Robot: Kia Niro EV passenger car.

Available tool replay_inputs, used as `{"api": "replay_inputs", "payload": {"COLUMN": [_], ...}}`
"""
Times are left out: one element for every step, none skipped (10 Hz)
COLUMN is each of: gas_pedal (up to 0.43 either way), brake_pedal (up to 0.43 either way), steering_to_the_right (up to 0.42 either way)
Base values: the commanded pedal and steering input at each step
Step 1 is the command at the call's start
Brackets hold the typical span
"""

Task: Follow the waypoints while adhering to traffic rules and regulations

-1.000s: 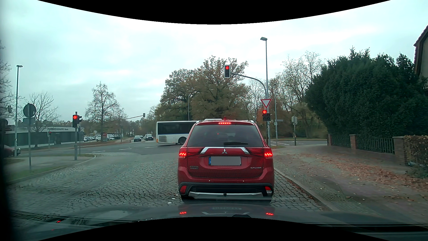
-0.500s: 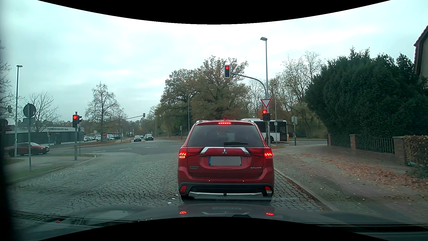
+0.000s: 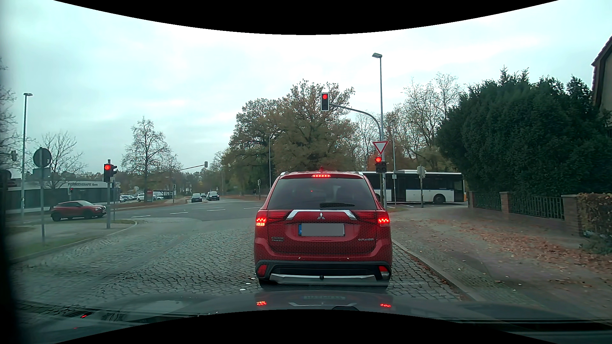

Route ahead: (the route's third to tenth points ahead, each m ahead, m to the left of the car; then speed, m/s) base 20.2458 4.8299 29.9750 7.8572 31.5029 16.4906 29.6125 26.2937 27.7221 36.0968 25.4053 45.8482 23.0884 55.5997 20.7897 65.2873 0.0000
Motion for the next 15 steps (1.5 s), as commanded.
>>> {"api": "replay_inputs", "payload": {"gas_pedal": [0.0, 0.0, 0.0, 0.0, 0.0, 0.0, 0.0, 0.0, 0.0, 0.0, 0.0, 0.0, 0.0, 0.0, 0.0], "brake_pedal": [0.366, 0.366, 0.366, 0.366, 0.366, 0.366, 0.366, 0.366, 0.366, 0.372, 0.366, 0.366, 0.366, 0.366, 0.366], "steering_to_the_right": [-0.004, -0.004, -0.004, -0.004, -0.004, -0.004, -0.004, -0.004, -0.004, -0.004, -0.004, -0.004, -0.004, -0.004, -0.004]}}
